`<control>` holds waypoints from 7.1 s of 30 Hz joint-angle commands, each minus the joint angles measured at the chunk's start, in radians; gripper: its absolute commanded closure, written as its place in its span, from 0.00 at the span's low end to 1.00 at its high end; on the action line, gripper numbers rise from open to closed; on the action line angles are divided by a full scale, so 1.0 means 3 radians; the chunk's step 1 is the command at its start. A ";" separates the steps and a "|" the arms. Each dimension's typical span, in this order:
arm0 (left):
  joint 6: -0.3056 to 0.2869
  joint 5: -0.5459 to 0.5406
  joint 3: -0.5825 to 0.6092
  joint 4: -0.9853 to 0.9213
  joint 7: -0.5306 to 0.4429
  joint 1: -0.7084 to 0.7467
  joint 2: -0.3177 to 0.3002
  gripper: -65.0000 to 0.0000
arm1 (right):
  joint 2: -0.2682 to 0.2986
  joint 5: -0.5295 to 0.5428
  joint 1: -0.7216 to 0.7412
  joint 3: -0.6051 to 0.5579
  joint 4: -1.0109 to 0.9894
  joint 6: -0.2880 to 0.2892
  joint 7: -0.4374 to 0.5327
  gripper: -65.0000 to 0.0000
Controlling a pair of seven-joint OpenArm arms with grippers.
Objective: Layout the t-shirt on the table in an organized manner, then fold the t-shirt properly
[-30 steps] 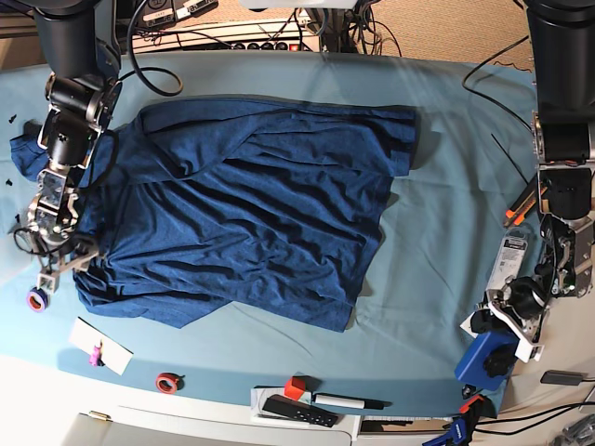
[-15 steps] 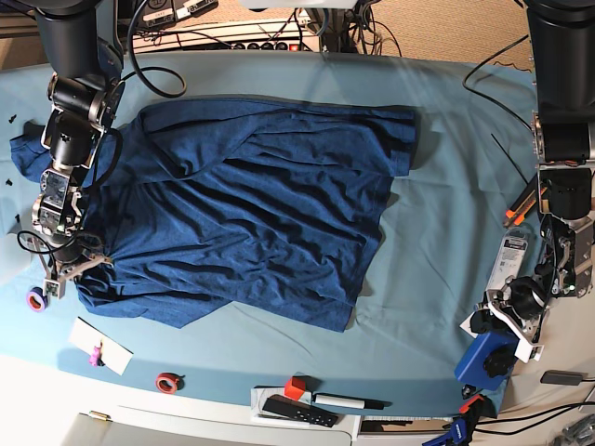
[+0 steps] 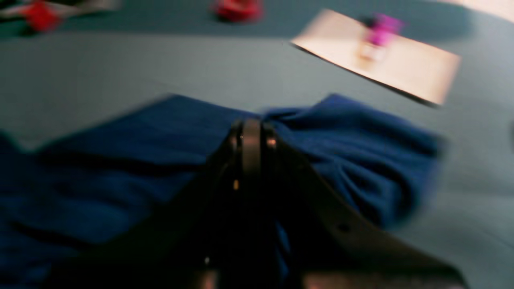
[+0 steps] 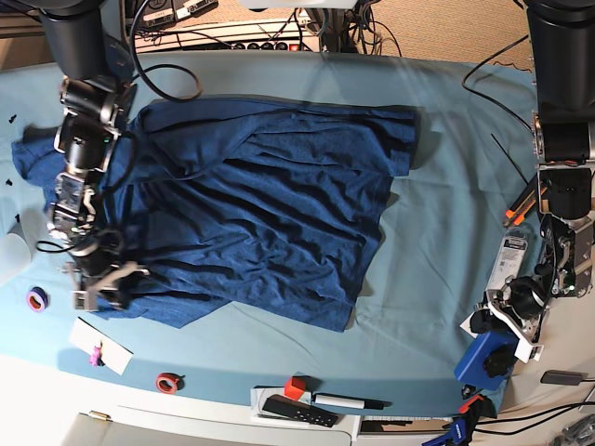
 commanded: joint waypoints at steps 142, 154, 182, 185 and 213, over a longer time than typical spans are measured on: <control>0.0025 0.0003 -0.0010 0.0057 -0.0072 -0.0070 -0.0018 0.59 | 0.0423 -0.0144 -0.0342 0.0005 0.0233 -0.1017 0.0039 0.45; 0.0025 0.0003 -0.0010 0.0057 -0.0074 -0.0061 -0.0018 0.59 | 0.0179 0.0257 -0.0369 0.0005 -0.0116 -0.1026 0.0047 0.45; 0.0027 0.0003 -0.0010 0.0057 -0.0074 -0.0060 -0.0018 0.59 | 0.0057 0.0178 -0.0387 0.0008 0.0445 -0.0930 -0.0242 1.00; 0.0027 0.0004 -0.0010 0.0057 -0.0074 -0.0060 -0.0017 0.59 | 0.0056 0.0179 -0.0421 0.0008 0.0445 -0.0927 -0.0253 0.71; 0.0094 0.0122 -0.0010 0.0057 -0.0078 -0.0032 -0.0017 0.59 | 0.0350 0.1907 -0.0393 0.0881 0.0462 0.0190 -0.1232 0.53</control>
